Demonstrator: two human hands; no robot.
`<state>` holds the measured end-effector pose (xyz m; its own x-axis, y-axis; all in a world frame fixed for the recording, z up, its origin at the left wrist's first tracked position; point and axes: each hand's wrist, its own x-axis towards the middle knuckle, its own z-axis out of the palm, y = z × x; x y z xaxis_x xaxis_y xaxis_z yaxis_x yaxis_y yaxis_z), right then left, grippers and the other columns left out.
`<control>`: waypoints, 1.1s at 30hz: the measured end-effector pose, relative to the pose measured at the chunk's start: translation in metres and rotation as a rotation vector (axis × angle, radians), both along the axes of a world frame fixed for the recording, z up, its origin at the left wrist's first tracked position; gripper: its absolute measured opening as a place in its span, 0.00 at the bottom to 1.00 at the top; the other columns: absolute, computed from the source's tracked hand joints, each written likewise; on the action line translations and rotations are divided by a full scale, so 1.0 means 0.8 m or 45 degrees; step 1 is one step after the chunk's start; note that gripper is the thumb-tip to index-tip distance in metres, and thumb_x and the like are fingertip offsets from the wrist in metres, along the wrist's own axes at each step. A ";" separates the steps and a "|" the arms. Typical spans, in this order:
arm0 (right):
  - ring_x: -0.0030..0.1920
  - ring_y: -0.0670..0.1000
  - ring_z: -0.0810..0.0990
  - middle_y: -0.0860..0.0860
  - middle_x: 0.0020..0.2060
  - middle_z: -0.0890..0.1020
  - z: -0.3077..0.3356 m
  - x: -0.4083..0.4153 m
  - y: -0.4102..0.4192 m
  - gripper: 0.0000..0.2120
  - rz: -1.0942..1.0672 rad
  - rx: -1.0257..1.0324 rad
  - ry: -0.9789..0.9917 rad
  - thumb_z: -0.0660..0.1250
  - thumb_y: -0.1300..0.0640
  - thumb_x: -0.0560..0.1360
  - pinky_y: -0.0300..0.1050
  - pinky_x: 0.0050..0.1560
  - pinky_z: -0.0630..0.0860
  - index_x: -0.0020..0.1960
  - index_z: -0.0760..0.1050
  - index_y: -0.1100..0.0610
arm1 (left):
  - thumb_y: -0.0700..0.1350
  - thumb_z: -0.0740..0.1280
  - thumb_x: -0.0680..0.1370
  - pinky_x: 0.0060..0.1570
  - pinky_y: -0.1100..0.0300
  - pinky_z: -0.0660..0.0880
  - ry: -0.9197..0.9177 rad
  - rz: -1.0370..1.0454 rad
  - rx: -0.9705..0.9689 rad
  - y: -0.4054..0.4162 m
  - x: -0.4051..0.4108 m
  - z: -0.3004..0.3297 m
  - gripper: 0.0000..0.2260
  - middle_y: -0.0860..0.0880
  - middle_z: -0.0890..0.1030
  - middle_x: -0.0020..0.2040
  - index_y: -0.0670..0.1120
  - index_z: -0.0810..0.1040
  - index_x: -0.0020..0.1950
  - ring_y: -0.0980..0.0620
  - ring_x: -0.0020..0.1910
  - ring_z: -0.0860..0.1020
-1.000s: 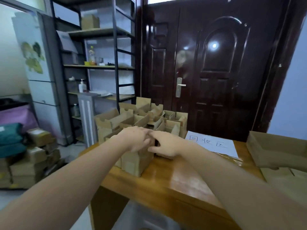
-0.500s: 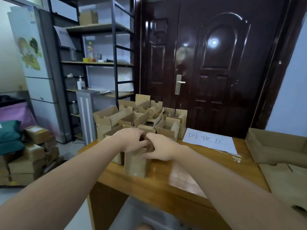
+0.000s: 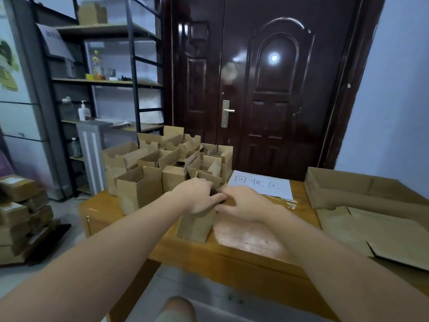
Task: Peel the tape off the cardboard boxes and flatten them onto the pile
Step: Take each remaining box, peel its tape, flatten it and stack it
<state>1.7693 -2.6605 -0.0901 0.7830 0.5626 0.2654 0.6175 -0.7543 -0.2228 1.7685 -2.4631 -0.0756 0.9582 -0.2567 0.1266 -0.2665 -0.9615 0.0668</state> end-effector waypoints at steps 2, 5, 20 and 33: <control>0.47 0.49 0.78 0.44 0.44 0.81 -0.001 -0.003 -0.024 0.18 -0.036 0.016 0.018 0.63 0.32 0.74 0.55 0.50 0.78 0.47 0.74 0.47 | 0.76 0.50 0.76 0.56 0.47 0.78 0.000 0.014 -0.026 -0.021 -0.001 -0.001 0.38 0.46 0.80 0.60 0.47 0.78 0.65 0.45 0.56 0.78; 0.50 0.48 0.79 0.44 0.47 0.83 0.004 -0.010 -0.063 0.14 -0.095 0.001 0.032 0.65 0.35 0.76 0.52 0.53 0.77 0.53 0.77 0.44 | 0.76 0.52 0.76 0.55 0.48 0.78 0.016 -0.001 -0.114 -0.053 -0.004 0.003 0.37 0.46 0.81 0.56 0.46 0.79 0.61 0.46 0.52 0.79; 0.56 0.47 0.80 0.43 0.60 0.80 -0.053 -0.021 -0.177 0.32 -0.533 0.184 0.291 0.70 0.33 0.73 0.44 0.53 0.79 0.69 0.70 0.48 | 0.78 0.56 0.73 0.80 0.40 0.43 0.272 -0.395 -0.387 -0.126 0.029 -0.071 0.43 0.51 0.39 0.84 0.57 0.57 0.82 0.47 0.82 0.38; 0.80 0.45 0.55 0.39 0.82 0.49 -0.059 0.002 -0.195 0.63 -0.460 0.122 0.196 0.79 0.30 0.58 0.52 0.76 0.65 0.82 0.47 0.42 | 0.53 0.65 0.84 0.73 0.55 0.65 0.225 -0.511 -0.480 -0.119 0.077 -0.039 0.13 0.54 0.54 0.83 0.57 0.75 0.68 0.52 0.78 0.63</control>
